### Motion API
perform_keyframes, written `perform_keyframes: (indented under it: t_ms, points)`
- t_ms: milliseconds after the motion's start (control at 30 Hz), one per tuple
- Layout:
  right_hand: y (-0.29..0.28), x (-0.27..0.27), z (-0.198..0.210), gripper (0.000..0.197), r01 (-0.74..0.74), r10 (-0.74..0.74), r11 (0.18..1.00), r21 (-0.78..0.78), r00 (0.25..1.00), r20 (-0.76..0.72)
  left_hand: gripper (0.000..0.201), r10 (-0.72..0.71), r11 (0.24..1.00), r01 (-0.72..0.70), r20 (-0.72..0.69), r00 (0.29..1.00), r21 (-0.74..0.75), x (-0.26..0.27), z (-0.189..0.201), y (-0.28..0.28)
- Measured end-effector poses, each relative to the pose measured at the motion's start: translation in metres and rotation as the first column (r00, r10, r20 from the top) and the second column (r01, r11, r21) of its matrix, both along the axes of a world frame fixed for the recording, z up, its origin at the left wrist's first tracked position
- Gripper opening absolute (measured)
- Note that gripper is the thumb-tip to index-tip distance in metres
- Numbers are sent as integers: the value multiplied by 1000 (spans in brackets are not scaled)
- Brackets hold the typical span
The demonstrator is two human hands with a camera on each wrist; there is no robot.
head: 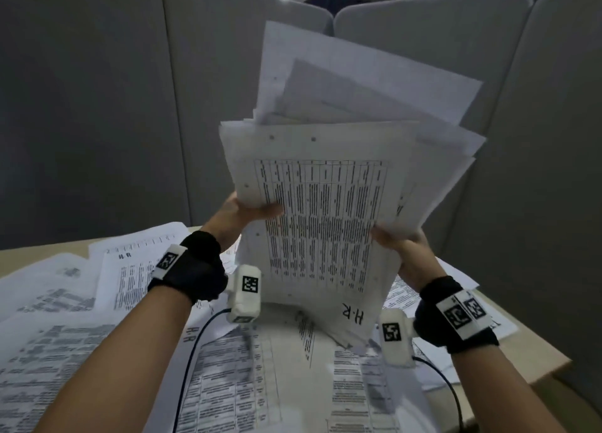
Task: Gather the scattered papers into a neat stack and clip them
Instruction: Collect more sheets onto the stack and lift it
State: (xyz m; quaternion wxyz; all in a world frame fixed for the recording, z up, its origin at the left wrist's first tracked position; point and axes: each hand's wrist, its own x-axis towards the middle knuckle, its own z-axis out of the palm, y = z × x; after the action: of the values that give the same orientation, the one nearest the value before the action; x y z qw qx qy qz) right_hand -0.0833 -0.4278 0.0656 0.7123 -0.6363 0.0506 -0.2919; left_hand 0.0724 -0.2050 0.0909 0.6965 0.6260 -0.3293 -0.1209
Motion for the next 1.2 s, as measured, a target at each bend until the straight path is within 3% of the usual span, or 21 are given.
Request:
perform_keyframes:
  t_ms: [67, 133, 167, 233, 300, 400, 467, 567, 667, 800, 833, 933, 1000, 1100, 1200]
  points:
    - [7, 0, 7, 101, 8, -8, 1000, -2, 1000, 15, 73, 18, 1000, -19, 31, 999, 25, -4, 7, 2]
    - [21, -1, 21, 92, 30, -29, 999, -27, 998, 51, 55, 140, 990, -139, 32, 990, -33, -9, 17, 2]
    - [27, 2, 28, 78, 52, -47, 997, -61, 996, 78, 49, 207, 976, -206, 9, 978, -74, -14, 24, 3]
    - [41, 9, 42, 29, 141, -116, 977, -161, 981, 157, 40, 302, 938, -305, -40, 952, -165, -25, 38, 3]
    - [55, 15, 58, 2, 248, -183, 930, -272, 952, 244, 20, 352, 902, -357, -66, 934, -243, -37, 52, 3]
    - [66, 17, 69, 9, 326, -231, 899, -291, 919, 318, 19, 363, 884, -358, -42, 931, -300, -49, 63, 12]
    - [62, 14, 63, 19, 290, -205, 928, -235, 922, 328, 41, 354, 908, -342, 8, 935, -241, -49, 56, 25]
    - [54, 10, 45, 42, 196, -160, 972, -128, 956, 246, 92, 274, 952, -259, 75, 959, -163, -40, 36, 45]
    - [33, 10, 34, 66, 90, -69, 991, -94, 975, 209, 112, 234, 965, -221, 79, 969, -142, -34, 26, 56]
    - [30, 16, 36, 96, -19, 36, 995, -95, 984, 174, 94, 190, 964, -165, 107, 976, -208, -29, 33, 58]
    - [34, 18, 38, 93, -31, 51, 992, -119, 985, 167, 92, 183, 966, -155, 127, 975, -207, -29, 36, 56]
    - [37, 20, 42, 53, -33, 56, 994, -101, 969, 239, 97, 214, 955, -168, 174, 961, -246, -29, 46, 53]
    - [35, 21, 40, 51, -64, 76, 996, -54, 962, 262, 91, 236, 939, -179, 171, 957, -295, -29, 52, 55]
    - [43, 22, 41, 54, -83, 106, 990, -114, 970, 220, 77, 272, 930, -195, 226, 936, -310, -39, 68, 52]
    - [48, 20, 47, 34, -41, 69, 994, -103, 956, 286, 52, 370, 917, -284, 328, 869, -282, -47, 88, 48]
